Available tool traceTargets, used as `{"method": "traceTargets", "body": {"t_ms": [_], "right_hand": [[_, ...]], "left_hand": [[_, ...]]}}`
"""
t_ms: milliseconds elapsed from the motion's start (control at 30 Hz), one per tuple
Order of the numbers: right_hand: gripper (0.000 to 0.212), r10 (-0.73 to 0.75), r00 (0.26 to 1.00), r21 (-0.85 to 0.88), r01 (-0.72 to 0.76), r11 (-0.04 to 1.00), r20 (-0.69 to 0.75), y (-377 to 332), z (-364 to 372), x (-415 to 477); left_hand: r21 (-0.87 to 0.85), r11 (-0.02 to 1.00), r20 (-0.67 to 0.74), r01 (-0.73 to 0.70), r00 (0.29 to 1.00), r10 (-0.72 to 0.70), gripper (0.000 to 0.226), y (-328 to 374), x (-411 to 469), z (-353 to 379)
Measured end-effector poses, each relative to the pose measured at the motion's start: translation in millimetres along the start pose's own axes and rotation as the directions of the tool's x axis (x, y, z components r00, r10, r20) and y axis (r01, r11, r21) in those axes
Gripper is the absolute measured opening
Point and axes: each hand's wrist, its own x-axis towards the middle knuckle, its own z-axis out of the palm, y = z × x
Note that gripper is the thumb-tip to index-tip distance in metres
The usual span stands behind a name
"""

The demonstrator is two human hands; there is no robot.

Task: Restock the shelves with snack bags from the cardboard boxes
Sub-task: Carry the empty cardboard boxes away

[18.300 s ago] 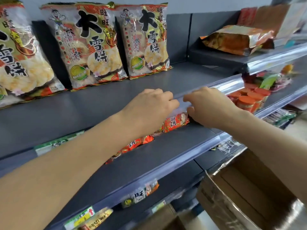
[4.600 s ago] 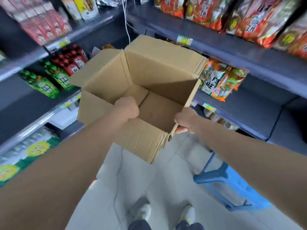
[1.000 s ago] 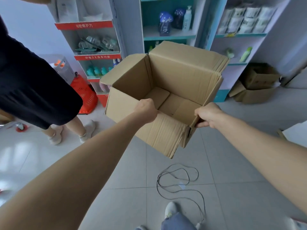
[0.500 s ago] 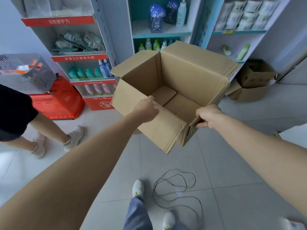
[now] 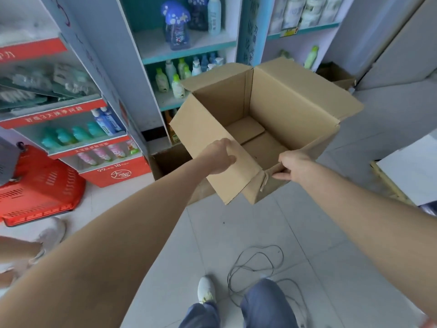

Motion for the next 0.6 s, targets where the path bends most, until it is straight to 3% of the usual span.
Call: {"method": "traceTargets", "body": {"t_ms": [333, 600], "right_hand": [[0.035, 0.019, 0.999, 0.030, -0.017, 0.999, -0.051, -34.7, -10.2, 82.0], [0.036, 0.061, 0.997, -0.010, -0.061, 0.998, -0.042, -58.8, -8.8, 220.7]], "left_hand": [[-0.011, 0.998, 0.125, -0.059, 0.990, 0.060, 0.050, 22.3, 84.8, 15.2], [-0.135, 0.989, 0.115, 0.055, 0.993, -0.039, 0.049, 36.4, 207.0, 76.0]]}}
